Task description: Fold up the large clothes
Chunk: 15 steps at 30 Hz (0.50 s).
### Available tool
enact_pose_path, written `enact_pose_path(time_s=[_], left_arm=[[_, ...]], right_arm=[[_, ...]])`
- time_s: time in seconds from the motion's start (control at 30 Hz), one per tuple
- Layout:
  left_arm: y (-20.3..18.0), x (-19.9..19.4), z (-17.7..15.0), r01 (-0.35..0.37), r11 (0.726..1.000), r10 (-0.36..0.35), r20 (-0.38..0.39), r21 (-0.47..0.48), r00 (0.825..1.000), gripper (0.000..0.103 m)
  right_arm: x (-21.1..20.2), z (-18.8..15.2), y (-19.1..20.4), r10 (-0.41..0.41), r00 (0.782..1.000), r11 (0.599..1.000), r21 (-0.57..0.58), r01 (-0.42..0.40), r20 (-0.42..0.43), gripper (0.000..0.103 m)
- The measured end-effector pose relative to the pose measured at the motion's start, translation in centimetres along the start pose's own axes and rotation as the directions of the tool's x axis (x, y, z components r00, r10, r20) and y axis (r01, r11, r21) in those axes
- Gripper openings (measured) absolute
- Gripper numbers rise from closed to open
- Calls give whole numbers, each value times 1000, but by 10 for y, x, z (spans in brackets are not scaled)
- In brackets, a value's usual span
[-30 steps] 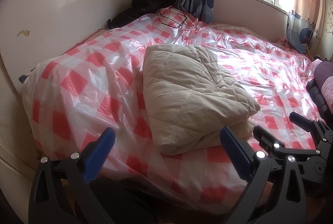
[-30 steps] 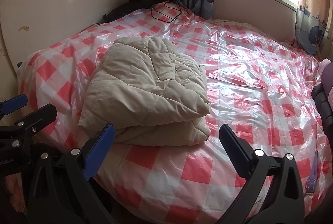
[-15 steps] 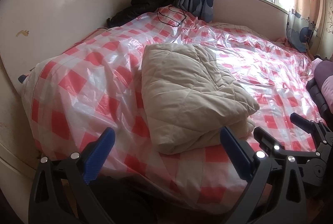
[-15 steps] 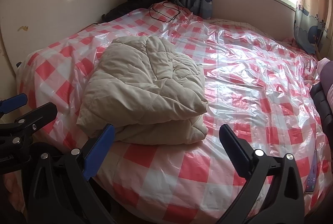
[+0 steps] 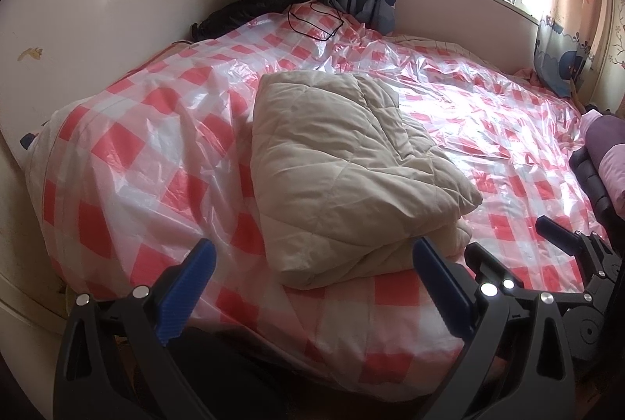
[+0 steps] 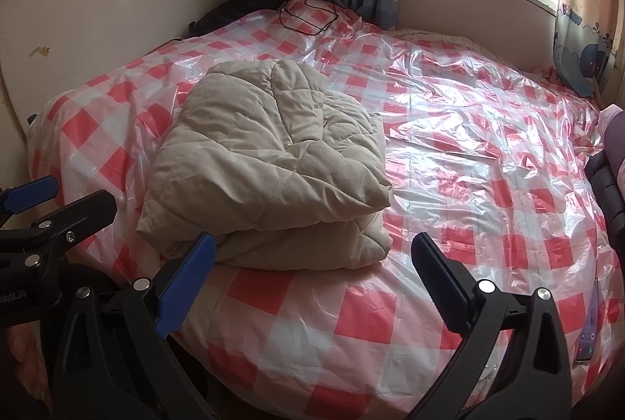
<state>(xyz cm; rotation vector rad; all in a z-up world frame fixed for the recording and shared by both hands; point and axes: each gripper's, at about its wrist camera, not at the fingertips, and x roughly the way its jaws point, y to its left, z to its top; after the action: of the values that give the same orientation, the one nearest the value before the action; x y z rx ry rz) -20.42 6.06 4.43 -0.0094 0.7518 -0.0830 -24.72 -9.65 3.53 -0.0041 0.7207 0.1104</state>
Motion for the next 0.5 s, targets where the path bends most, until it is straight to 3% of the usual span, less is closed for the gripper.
enact_pose_path(time_s=[0.5], left_arm=[[-1, 21, 3, 22, 1000, -23, -47, -23, 999, 97]], right_arm=[[14, 1, -5, -6, 1000, 1000, 11, 6, -19, 97]])
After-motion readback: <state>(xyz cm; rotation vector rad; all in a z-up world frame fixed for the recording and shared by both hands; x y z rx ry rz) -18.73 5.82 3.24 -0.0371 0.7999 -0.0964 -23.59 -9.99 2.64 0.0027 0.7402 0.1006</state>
